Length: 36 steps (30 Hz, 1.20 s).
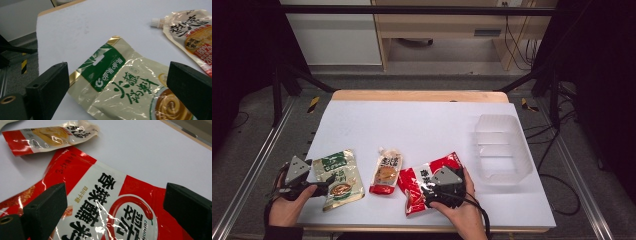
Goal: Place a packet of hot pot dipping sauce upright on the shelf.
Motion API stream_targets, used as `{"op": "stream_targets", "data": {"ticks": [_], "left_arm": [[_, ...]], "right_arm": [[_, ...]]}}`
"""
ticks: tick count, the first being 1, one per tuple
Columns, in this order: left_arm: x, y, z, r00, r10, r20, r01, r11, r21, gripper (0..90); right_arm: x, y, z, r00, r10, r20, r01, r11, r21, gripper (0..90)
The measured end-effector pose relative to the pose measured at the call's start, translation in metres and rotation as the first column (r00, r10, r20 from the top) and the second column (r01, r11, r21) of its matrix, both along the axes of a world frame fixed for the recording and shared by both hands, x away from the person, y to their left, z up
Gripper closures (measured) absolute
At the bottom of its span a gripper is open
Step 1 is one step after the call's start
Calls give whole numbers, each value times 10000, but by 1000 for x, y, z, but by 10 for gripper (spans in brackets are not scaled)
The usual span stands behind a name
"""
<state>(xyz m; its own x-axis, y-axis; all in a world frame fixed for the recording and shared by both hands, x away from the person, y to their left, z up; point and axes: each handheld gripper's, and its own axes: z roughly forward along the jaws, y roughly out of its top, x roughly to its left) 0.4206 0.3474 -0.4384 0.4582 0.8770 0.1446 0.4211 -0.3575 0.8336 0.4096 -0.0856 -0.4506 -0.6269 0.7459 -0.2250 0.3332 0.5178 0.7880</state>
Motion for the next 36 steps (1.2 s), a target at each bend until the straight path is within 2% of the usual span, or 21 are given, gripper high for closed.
{"op": "stream_targets", "data": {"ticks": [3, 4, 9, 12, 15, 19, 20, 25, 31, 33, 34, 35, 36], "left_arm": [[2, 7, -1, 9999, 107, 35, -107, 9999, -78, 43], [3, 16, -2, 9997, 234, 14, -234, 9995, -194, 46], [5, 27, -4, 9994, 330, -48, -331, 9990, -312, 72], [11, 35, -9, 9987, 336, -390, -355, 9982, -483, 94], [14, 37, -12, 9979, 371, -533, -396, 9981, -467, 99], [20, 38, -19, 9963, 144, -844, -171, 9993, -318, 119], [24, 38, -22, 9939, 155, -1088, -189, 9994, -299, 119], [28, 39, -26, 9917, 173, -1274, -207, 9995, -253, 142], [35, 41, -31, 9852, 35, -1715, -81, 9996, -260, 197], [37, 40, -33, 9843, 10, -1762, -81, 9992, -392, 205], [38, 39, -34, 9812, -177, -1919, 67, 9983, -581, 220], [38, 39, -34, 9812, -177, -1919, 67, 9983, -581, 235], [39, 37, -34, 9784, -336, -2038, 224, 9981, -567, 239]], "right_arm": [[2, -3, -1, 9998, -130, -122, 130, 9999, -26, 71], [2, -5, -1, 9996, -172, -223, 171, 9999, -12, 80], [2, -5, -2, 9996, -158, -224, 155, 9998, -115, 86], [2, -4, -3, 9996, -143, -256, 138, 9997, -179, 94], [2, -4, -3, 9996, -138, -226, 134, 9997, -218, 96], [2, -4, -4, 9996, -151, -231, 145, 9995, -284, 99], [2, -3, -4, 9995, -144, -292, 135, 9994, -307, 100], [2, -1, -5, 9994, -77, -331, 65, 9993, -370, 101], [2, 3, -7, 9992, 34, -388, -55, 9985, -536, 103], [2, 3, -7, 9993, 73, -376, -94, 9983, -568, 103], [2, 4, -7, 9992, 68, -388, -90, 9984, -566, 103], [2, 4, -7, 9992, 68, -388, -90, 9984, -566, 103], [2, 4, -7, 9992, 69, -404, -92, 9983, -571, 103]]}}
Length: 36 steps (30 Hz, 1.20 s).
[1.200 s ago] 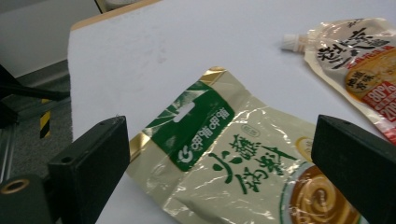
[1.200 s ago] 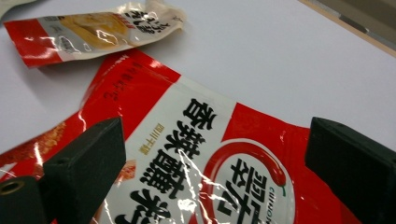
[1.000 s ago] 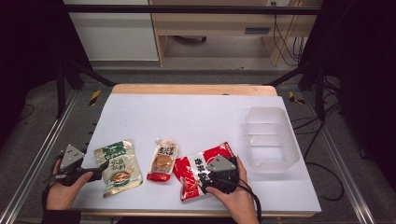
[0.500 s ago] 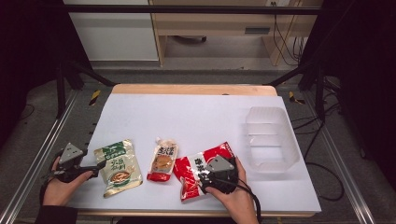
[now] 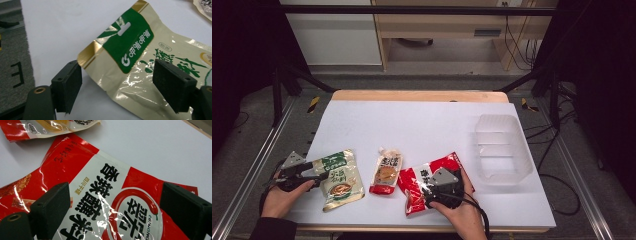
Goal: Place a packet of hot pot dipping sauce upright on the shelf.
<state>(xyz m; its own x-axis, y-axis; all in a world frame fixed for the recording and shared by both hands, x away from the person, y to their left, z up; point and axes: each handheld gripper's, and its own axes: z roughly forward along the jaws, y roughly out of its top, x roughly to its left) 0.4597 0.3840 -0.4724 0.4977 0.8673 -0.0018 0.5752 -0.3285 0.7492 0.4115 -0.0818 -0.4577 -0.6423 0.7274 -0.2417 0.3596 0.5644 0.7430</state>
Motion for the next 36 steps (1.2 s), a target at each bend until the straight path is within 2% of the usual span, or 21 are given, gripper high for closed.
{"op": "stream_targets", "data": {"ticks": [4, 7, 12, 15, 16, 20, 25, 29, 31, 33, 36], "left_arm": [[-1, -3, 0, 9996, -232, -145, 231, 9997, -97, 285], [-3, -2, 2, 9994, -317, -167, 315, 9994, -137, 353], [-5, -2, 5, 9997, -214, -114, 212, 9996, -162, 523], [-5, -2, 7, 9999, -76, -125, 74, 9999, -109, 659], [-5, -2, 7, 9999, -31, -150, 29, 9999, -130, 659], [-5, -1, 9, 9998, 50, -194, -50, 10000, -16, 797], [-6, -2, 11, 9999, 115, -118, -114, 9999, 100, 864], [-6, -2, 13, 9999, 77, -139, -76, 9999, 115, 884], [-8, 1, 17, 10000, 88, -13, -88, 9999, -94, 893], [-9, 2, 18, 10000, 43, -8, -43, 9999, -119, 898], [-13, 4, 24, 9997, -38, 228, 45, 9995, -300, 900]], "right_arm": [[0, 0, 0, 10000, 18, 3, -18, 10000, 8, 103], [0, 0, 0, 10000, -2, 22, 2, 10000, -17, 103], [0, -1, 1, 10000, -46, 30, 46, 10000, 18, 104], [0, 0, 1, 10000, -12, 43, 12, 10000, -19, 104], [0, 0, 1, 10000, -15, 39, 15, 10000, -4, 104], [0, 1, 0, 10000, 29, 57, -29, 10000, -5, 104], [0, 1, 1, 10000, 30, 73, -30, 10000, -14, 104], [0, 0, 1, 10000, -5, 82, 5, 10000, -23, 104], [0, -1, 1, 10000, -2, 94, 2, 10000, 5, 104], [0, -1, 1, 10000, 9, 99, -9, 10000, 10, 104], [1, -1, 2, 9999, -18, 124, 18, 10000, 36, 104]]}}
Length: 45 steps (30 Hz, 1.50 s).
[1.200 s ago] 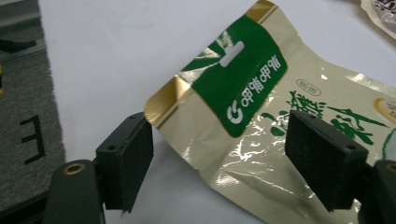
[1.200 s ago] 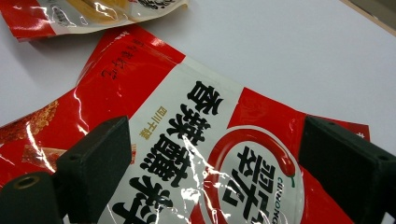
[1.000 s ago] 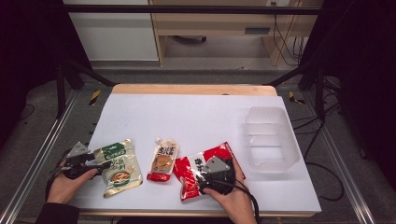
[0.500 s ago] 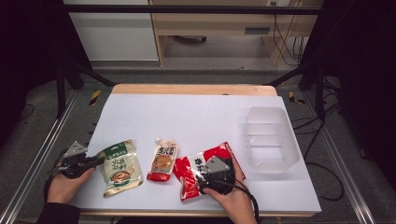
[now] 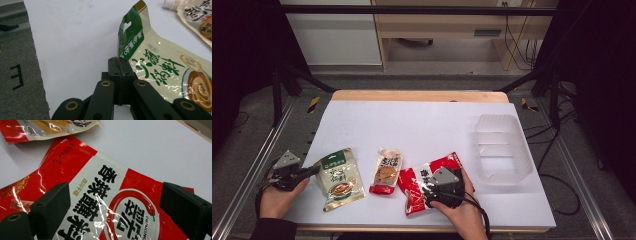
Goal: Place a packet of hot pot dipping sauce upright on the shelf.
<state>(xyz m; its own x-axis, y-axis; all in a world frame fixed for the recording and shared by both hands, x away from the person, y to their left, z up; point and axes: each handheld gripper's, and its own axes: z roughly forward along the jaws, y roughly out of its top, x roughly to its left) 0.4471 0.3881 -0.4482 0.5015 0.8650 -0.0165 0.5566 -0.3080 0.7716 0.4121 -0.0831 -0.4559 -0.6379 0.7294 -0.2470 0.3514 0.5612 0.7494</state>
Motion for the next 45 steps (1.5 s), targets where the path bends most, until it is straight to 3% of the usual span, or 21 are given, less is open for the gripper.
{"op": "stream_targets", "data": {"ticks": [3, 6, 13, 19, 20, 23, 26, 27, 32, 37, 40, 45], "left_arm": [[-3, 0, 6, 9998, -60, 189, 62, 9999, -94, 900], [-11, -1, 21, 9978, -238, 623, 251, 9995, -197, 900], [-26, -7, 44, 9917, -591, 1144, 603, 9982, -73, 900], [-39, -18, 64, 9818, -1050, 1580, 1047, 9944, 105, 900], [-42, -24, 71, 9770, -1250, 1727, 1220, 9921, 276, 900], [-46, -29, 77, 9726, -1474, 1798, 1434, 9890, 351, 900], [-53, -39, 89, 9625, -1857, 1978, 1763, 9822, 641, 900], [-53, -39, 89, 9625, -1857, 1978, 1763, 9822, 641, 900], [-62, -49, 103, 9488, -2266, 2201, 2098, 9729, 975, 900], [-63, -55, 110, 9434, -2445, 2243, 2186, 9666, 1341, 900], [-57, -54, 117, 9437, -2324, 2356, 2060, 9697, 1314, 900], [-46, -57, 127, 9385, -2566, 2309, 2328, 9644, 1256, 900]], "right_arm": [[0, 0, 0, 10000, -26, 3, 26, 10000, -15, 104], [0, -1, 1, 10000, -7, 11, 7, 10000, -15, 104], [0, -2, 2, 10000, -27, 35, 27, 10000, 45, 104], [1, -5, 3, 10000, -38, 77, 37, 9999, 97, 104], [1, -6, 4, 10000, -62, 58, 61, 9999, 114, 104], [1, -6, 3, 10000, -72, 47, 72, 9999, 130, 104], [0, -5, 3, 10000, -5, 47, 5, 10000, 68, 104], [0, -5, 3, 10000, -5, 47, 5, 10000, 68, 104], [0, -5, 2, 10000, -19, -5, 19, 9999, 142, 103], [-1, -6, 4, 9996, 123, -253, -107, 9980, 627, 106], [-2, -3, 8, 9983, 426, -400, -389, 9954, 873, 107], [-1, 4, 21, 9934, 1056, -445, -1019, 9916, 795, 147]]}}
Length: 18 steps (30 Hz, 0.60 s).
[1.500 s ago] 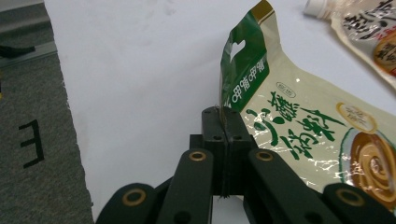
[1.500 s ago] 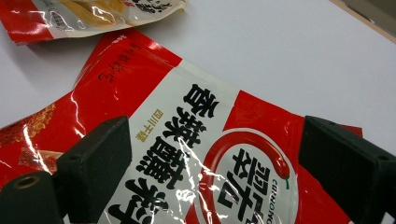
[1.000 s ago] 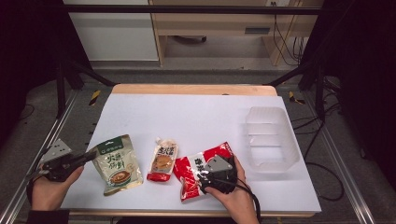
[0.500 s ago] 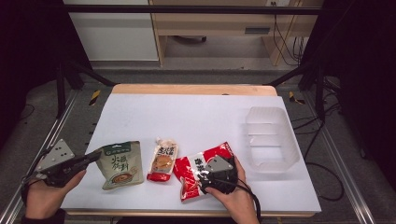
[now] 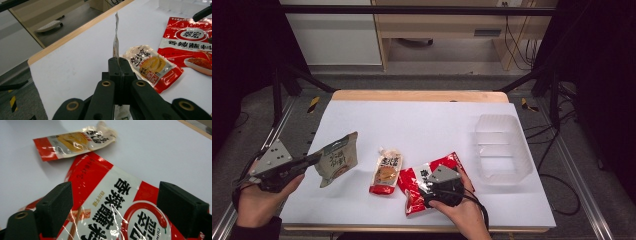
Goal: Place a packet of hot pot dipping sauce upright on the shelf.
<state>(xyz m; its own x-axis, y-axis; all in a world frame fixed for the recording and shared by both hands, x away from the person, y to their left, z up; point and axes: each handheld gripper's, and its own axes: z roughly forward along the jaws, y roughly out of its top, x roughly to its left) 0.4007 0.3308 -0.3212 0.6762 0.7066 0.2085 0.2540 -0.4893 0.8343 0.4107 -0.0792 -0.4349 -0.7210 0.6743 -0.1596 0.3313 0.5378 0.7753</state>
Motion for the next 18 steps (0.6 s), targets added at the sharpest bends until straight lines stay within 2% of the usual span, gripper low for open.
{"op": "stream_targets", "data": {"ticks": [2, 3, 5, 8, 9, 10, 11, 12, 13, 14, 17, 18], "left_arm": [[6, -8, 7, 9994, -339, -27, 338, 9994, -35, 900], [6, -8, 7, 9994, -339, -27, 338, 9994, -35, 900], [11, -19, 15, 9979, -642, 32, 643, 9979, -72, 900], [13, -26, 20, 9964, -843, 57, 843, 9964, -5, 900], [16, -35, 25, 9947, -1015, 140, 1014, 9948, 47, 900], [16, -35, 25, 9947, -1015, 140, 1014, 9948, 47, 900], [17, -39, 27, 9938, -1102, 137, 1101, 9939, 81, 900], [19, -49, 32, 9911, -1326, 152, 1325, 9911, 106, 900], [20, -54, 33, 9896, -1431, 172, 1429, 9897, 103, 900], [20, -54, 33, 9896, -1431, 172, 1429, 9897, 103, 900], [26, -73, 37, 9840, -1774, 157, 1769, 9837, 315, 900], [26, -73, 37, 9840, -1774, 157, 1769, 9837, 315, 900]], "right_arm": [[2, 2, 9, 9992, 374, -136, -376, 9992, -121, 189], [4, 3, 14, 9983, 577, -97, -580, 9979, -299, 200], [7, 3, 21, 9969, 788, -84, -791, 9958, -468, 222], [11, 2, 34, 9931, 1177, -9, -1174, 9902, -750, 219], [12, 2, 39, 9916, 1295, 20, -1289, 9879, -864, 213], [12, 2, 39, 9916, 1295, 20, -1289, 9879, -864, 213], [15, 1, 50, 9886, 1507, -11, -1501, 9833, -1032, 195], [16, 1, 55, 9872, 1593, -11, -1585, 9817, -1052, 183], [18, 1, 61, 9861, 1657, -76, -1655, 9803, -1081, 178], [18, 1, 61, 9861, 1657, -76, -1655, 9803, -1081, 178], [24, -1, 78, 9836, 1792, -185, -1801, 9741, -1370, 163], [26, -2, 83, 9830, 1824, -227, -1837, 9707, -1550, 163]]}}
